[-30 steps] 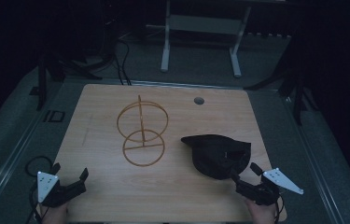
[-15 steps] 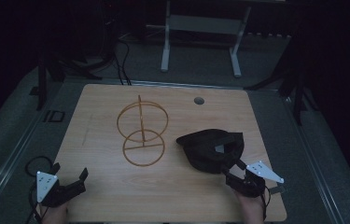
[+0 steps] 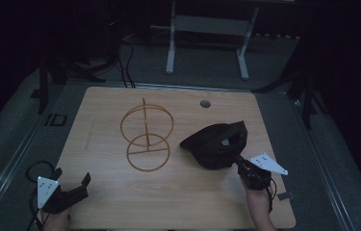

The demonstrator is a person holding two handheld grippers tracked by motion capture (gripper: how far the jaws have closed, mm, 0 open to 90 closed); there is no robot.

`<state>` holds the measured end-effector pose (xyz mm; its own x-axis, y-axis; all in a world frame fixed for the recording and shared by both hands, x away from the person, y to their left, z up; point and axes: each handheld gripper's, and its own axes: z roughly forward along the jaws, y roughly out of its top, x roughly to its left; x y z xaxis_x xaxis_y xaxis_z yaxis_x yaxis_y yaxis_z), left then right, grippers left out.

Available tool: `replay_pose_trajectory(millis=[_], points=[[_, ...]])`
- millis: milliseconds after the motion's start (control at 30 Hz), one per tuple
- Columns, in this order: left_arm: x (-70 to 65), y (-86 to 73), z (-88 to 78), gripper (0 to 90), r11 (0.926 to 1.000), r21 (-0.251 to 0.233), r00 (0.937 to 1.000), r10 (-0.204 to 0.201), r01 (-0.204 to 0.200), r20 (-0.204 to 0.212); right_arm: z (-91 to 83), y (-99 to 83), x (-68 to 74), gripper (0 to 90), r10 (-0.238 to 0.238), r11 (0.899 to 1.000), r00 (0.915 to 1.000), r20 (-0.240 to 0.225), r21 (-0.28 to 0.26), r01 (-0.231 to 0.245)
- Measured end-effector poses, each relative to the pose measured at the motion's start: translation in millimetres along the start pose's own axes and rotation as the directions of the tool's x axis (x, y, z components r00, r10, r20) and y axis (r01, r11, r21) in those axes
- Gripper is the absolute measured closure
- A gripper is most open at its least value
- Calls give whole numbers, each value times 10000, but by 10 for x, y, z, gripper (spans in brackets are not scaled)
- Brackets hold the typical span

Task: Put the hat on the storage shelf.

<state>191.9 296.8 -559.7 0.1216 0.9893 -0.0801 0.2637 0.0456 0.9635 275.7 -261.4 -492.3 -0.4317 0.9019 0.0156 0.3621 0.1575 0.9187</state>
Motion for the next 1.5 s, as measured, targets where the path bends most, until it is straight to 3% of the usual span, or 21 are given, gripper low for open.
replay_pose_trajectory(millis=[400,633,833,900,933,1033,1067,1100,1133,1167,1200,1233,1267,1300,1333,1367,1400,1433,1467,1500], points=[[-2,-1,7,7,9999,98,10000,91,-91,-17,-212,374,-152,877,-252,9913,9993,286,-1283,287],[-7,-1,11,7,9999,127,10000,93,-94,25,-328,589,-237,877,-399,9859,9988,291,-1613,441],[-20,2,9,7,9998,192,9999,85,-87,130,-407,730,-241,877,-526,9821,9986,-29,-1815,512],[-52,6,7,7,9996,233,9995,128,-134,287,-431,744,-220,877,-579,9809,9983,-73,-1863,556],[-103,14,2,6,9998,212,9982,41,-54,602,-453,753,-196,877,-582,9795,9982,-161,-1938,540],[-176,33,0,7,9993,373,9966,46,-77,823,-476,767,-169,877,-611,9777,9978,-259,-2029,546],[-280,80,-14,7,9975,694,9919,-185,98,1259,-501,787,-133,877,-653,9754,9973,-347,-2133,565],[-280,80,-14,7,9975,694,9919,-185,98,1259,-517,797,-111,877,-700,9736,9966,-425,-2205,589],[-440,162,-28,7,9945,1043,9870,-188,21,1593,-531,809,-89,877,-760,9723,9959,-497,-2251,630],[-440,162,-28,7,9945,1043,9870,-188,21,1593,-531,809,-89,877,-760,9723,9959,-497,-2251,630],[-631,263,-46,7,9925,1219,9781,-166,-90,2073,-559,831,-45,877,-872,9699,9943,-618,-2331,706],[-631,263,-46,7,9925,1219,9781,-166,-90,2073,-559,831,-45,877,-872,9699,9943,-618,-2331,706],[-845,377,-63,7,9907,1350,9583,-214,-180,2850,-583,845,-12,877,-971,9680,9929,-685,-2385,782],[-845,377,-63,7,9907,1350,9583,-214,-180,2850,-594,848,-2,876,-994,9676,9923,-736,-2397,791],[-1062,494,-70,7,9825,1789,9276,-185,-523,3730,-606,854,12,876,-983,9670,9922,-771,-2428,769],[-1062,494,-70,7,9825,1789,9276,-185,-523,3730,-621,858,26,876,-996,9668,9917,-819,-2436,770],[-1266,596,-84,7,9779,1780,9011,222,-1097,4330,-638,861,40,876,-1052,9659,9911,-819,-2454,822],[-1266,596,-84,7,9779,1780,9011,222,-1097,4330,-638,861,40,876,-1052,9659,9911,-819,-2454,822],[-1432,699,-78,7,9742,1780,8790,386,-1391,4753,-668,867,61,877,-1112,9647,9895,-927,-2492,850],[-1432,699,-78,7,9742,1780,8790,386,-1391,4753,-681,869,72,876,-1187,9642,9887,-913,-2484,928]])
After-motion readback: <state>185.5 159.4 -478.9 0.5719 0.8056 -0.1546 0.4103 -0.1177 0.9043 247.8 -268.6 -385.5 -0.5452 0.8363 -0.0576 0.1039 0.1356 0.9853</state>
